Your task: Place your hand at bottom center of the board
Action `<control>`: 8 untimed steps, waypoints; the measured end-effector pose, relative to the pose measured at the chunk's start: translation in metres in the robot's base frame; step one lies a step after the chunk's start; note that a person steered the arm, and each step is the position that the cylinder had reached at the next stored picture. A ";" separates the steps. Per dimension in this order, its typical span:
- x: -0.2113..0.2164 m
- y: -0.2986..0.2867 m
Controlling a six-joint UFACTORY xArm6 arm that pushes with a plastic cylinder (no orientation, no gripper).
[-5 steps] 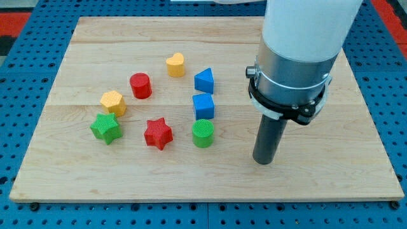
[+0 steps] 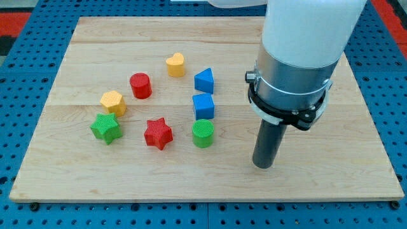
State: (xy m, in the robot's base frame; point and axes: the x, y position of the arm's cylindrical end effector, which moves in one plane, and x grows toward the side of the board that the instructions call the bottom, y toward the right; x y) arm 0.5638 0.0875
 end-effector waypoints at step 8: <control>0.012 -0.111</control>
